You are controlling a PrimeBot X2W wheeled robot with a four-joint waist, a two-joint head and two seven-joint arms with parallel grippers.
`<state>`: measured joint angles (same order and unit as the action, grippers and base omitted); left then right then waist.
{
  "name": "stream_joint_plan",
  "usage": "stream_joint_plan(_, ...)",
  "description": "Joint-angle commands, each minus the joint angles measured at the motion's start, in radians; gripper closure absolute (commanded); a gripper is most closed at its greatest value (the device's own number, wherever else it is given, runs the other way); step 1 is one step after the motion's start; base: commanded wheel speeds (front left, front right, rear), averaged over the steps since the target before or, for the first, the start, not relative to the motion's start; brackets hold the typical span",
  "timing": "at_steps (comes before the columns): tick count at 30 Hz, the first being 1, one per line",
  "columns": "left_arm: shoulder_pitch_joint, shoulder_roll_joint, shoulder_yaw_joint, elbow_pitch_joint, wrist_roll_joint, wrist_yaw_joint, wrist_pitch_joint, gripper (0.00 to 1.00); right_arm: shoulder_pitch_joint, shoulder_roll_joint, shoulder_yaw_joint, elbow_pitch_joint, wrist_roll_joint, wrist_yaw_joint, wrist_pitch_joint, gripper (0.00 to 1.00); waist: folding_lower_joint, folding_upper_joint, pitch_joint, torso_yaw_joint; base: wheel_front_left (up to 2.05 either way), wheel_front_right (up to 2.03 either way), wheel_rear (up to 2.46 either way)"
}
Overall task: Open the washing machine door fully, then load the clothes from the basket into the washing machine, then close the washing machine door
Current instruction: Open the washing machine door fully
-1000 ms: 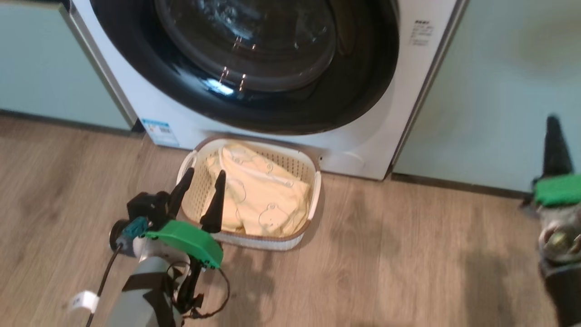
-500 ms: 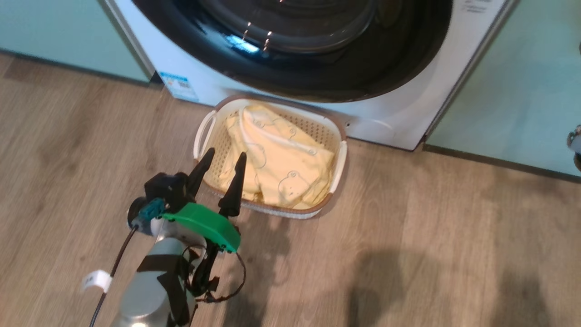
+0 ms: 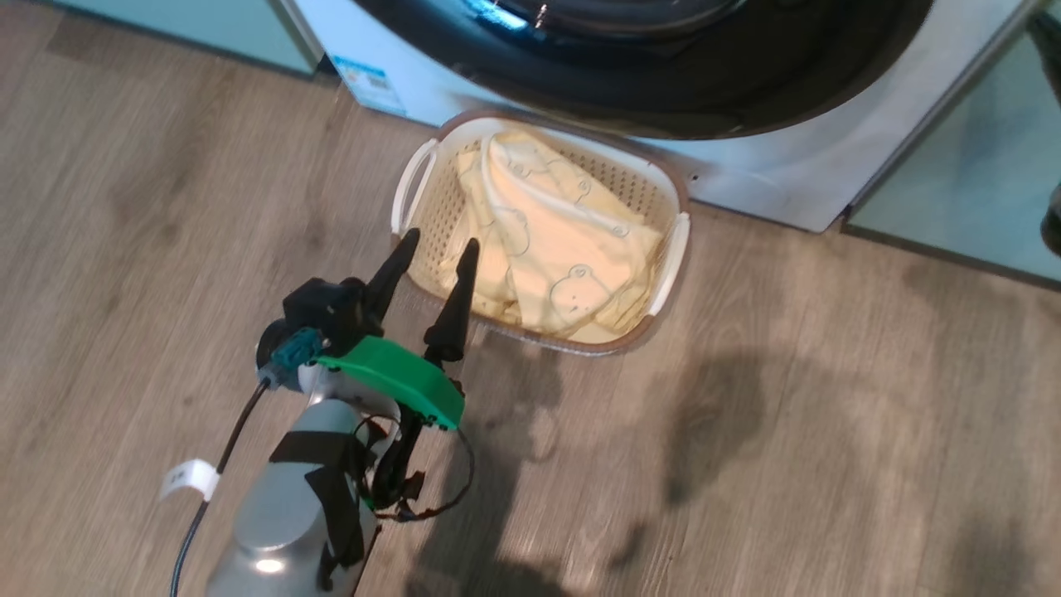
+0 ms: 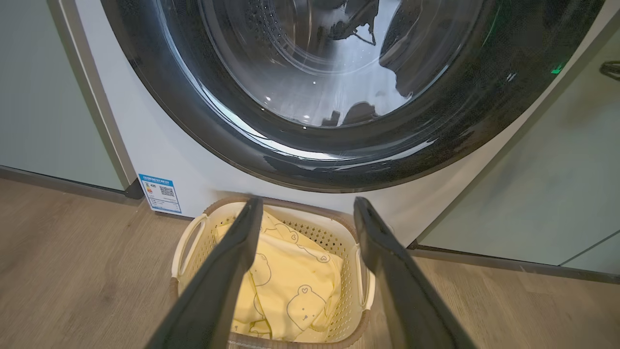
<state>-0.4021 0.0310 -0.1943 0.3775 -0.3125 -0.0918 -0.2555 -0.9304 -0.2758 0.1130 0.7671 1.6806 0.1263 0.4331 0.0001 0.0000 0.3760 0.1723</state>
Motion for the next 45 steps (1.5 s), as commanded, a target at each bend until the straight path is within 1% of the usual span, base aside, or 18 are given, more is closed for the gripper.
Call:
stream_joint_plan(1, -0.037, 0.019, 0.027, -0.032, -0.008, 0.006, -0.006, 0.00, -0.043, 0.008, 0.008, -0.024, -0.006, 0.004, 0.011, 1.00, -0.0001, 0.0000, 0.018, 0.013, 0.00, 0.00, 0.00)
stream_joint_plan(7, -0.057, 0.019, 0.012, -0.041, -0.018, 0.014, -0.006, 0.00, -0.101, 0.024, 0.004, 0.003, -0.022, 0.004, 0.049, 1.00, -0.0001, 0.0000, 0.061, 0.033, 0.00, 0.00, 0.00)
stream_joint_plan(16, -0.090, 0.019, -0.005, -0.060, -0.042, 0.027, -0.006, 0.00, -0.158, 0.042, -0.003, 0.022, -0.056, 0.004, 0.059, 1.00, -0.0001, 0.0000, 0.117, 0.053, 0.00, 0.00, 0.00)
stream_joint_plan(26, -0.105, 0.019, -0.010, -0.075, -0.053, 0.035, -0.006, 0.00, -0.185, 0.063, -0.006, 0.006, -0.070, 0.004, 0.083, 1.00, -0.0001, 0.0000, 0.145, 0.059, 0.00, 0.00, 0.00)
stream_joint_plan(37, -0.102, 0.019, 0.001, -0.074, -0.051, 0.034, -0.006, 0.00, -0.150, 0.073, 0.008, -0.038, -0.075, 0.004, 0.170, 1.00, -0.0001, 0.0000, 0.136, 0.057, 0.00, 0.00, 0.00)
stream_joint_plan(45, -0.090, 0.019, 0.027, -0.062, -0.041, 0.026, -0.006, 0.00, -0.079, 0.088, 0.031, -0.054, -0.078, 0.004, 0.235, 1.00, -0.0001, 0.0000, 0.093, 0.045, 0.00, 0.00, 0.00)
